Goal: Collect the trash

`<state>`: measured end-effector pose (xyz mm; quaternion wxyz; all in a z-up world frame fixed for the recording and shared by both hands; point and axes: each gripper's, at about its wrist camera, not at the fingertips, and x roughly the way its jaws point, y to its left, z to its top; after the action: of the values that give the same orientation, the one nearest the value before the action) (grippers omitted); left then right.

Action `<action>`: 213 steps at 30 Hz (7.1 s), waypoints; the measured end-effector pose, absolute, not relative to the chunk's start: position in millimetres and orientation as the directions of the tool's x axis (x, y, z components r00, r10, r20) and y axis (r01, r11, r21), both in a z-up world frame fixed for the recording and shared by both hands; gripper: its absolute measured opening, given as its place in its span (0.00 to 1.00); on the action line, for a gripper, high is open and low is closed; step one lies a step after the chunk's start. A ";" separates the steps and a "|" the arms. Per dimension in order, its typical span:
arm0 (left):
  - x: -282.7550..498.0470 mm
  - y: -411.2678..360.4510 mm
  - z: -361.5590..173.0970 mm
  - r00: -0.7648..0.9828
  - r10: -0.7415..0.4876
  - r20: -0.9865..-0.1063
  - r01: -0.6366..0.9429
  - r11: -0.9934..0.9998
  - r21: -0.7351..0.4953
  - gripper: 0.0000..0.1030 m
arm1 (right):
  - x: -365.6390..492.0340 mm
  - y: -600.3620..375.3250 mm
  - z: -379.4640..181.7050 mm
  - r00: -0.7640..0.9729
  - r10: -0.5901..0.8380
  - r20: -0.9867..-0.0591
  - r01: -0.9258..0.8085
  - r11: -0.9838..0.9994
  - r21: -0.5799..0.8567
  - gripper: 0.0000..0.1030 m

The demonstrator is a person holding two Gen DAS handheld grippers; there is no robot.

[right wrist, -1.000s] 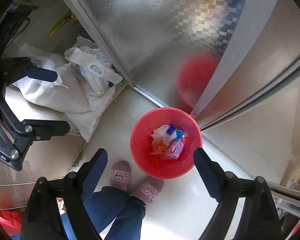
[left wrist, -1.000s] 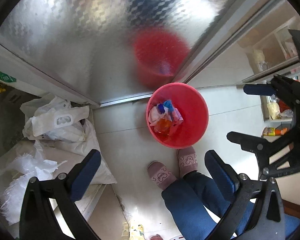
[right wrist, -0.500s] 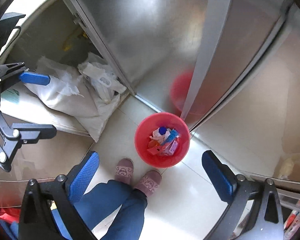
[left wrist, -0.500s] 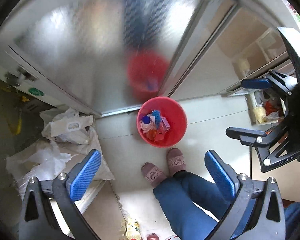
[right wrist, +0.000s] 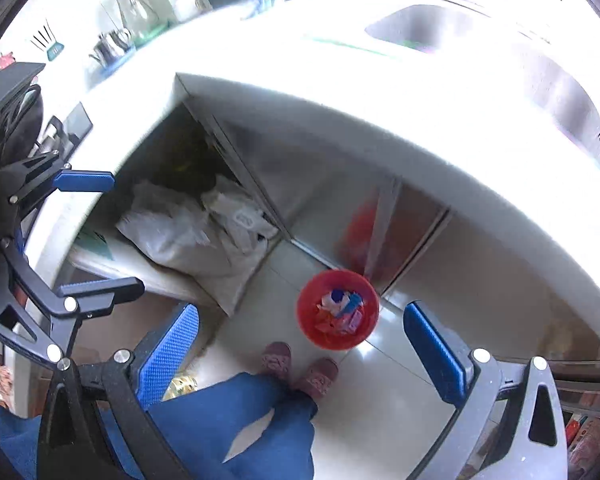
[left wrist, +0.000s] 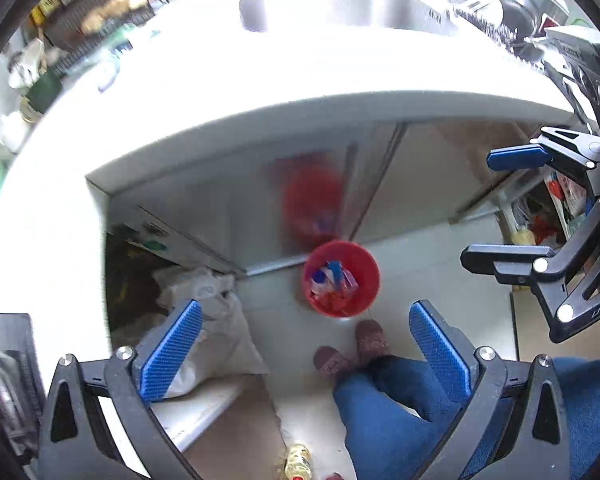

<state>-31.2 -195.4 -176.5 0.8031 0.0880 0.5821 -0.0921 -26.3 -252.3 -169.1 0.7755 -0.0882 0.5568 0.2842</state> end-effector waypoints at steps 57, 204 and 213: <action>270.3 14.0 -102.9 0.359 -0.098 -0.928 0.107 0.992 -0.063 1.00 | 236.6 -124.4 -73.0 0.356 0.307 -0.883 -0.474 0.873 0.112 1.00; 33.2 -182.0 -71.3 0.345 -0.136 -0.929 0.285 0.958 -0.034 0.19 | 17.8 -226.8 -41.8 0.139 0.350 -0.926 -0.723 0.676 0.147 0.08; 6.0 -198.6 -93.2 0.288 -0.149 -0.946 0.325 0.944 -0.050 0.19 | -12.5 -238.6 -64.9 0.074 0.337 -0.938 -0.693 0.694 0.195 0.08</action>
<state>6.0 -198.6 -93.2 0.7988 0.0760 0.5780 -0.1483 -12.5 -238.6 -64.9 0.7164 -0.1541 0.5777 0.3597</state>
